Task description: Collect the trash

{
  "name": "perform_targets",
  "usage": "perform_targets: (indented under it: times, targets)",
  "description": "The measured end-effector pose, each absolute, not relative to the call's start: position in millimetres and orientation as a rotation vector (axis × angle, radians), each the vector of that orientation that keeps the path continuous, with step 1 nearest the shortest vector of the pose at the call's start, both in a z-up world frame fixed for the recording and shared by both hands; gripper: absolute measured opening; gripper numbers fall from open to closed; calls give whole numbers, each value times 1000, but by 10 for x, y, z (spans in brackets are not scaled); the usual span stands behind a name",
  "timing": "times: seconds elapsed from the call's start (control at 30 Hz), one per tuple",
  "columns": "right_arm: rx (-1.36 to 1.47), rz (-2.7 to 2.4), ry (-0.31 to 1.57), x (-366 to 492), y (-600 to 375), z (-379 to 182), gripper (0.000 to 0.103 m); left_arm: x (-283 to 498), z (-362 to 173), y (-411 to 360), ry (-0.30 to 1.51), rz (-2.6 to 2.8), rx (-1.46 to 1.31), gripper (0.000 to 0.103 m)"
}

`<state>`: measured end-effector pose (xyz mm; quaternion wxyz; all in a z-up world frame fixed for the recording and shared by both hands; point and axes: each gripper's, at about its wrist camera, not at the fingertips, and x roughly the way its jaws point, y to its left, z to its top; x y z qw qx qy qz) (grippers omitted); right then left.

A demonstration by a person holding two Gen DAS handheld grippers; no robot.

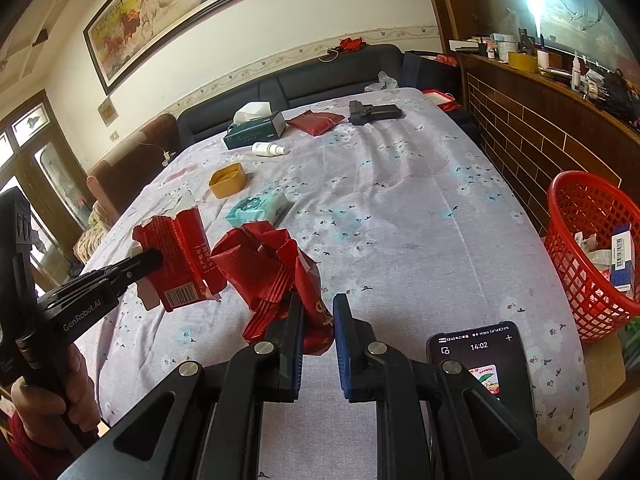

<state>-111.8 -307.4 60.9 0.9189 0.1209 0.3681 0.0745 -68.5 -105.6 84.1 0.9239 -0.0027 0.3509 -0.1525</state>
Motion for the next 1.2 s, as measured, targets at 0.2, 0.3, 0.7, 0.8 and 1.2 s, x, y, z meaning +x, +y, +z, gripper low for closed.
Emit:
perform_targets:
  times: [0.2, 0.3, 0.7, 0.8, 1.2]
  targets:
    - [242, 154, 764, -1109, -3052, 599, 15, -692, 837, -1066, 719, -313, -2, 3]
    - [240, 151, 763, -1113, -3046, 600, 15, -695, 836, -1070, 718, -314, -2, 3]
    - [251, 142, 753, -1144, -3096, 631, 15, -709, 897, -1161, 707, -338, 13, 3]
    - [259, 138, 751, -1162, -3143, 640, 15, -698, 905, -1204, 704, -346, 20, 3]
    - [298, 116, 725, -1233, -3361, 692, 15, -686, 951, -1408, 701, -374, 49, 3]
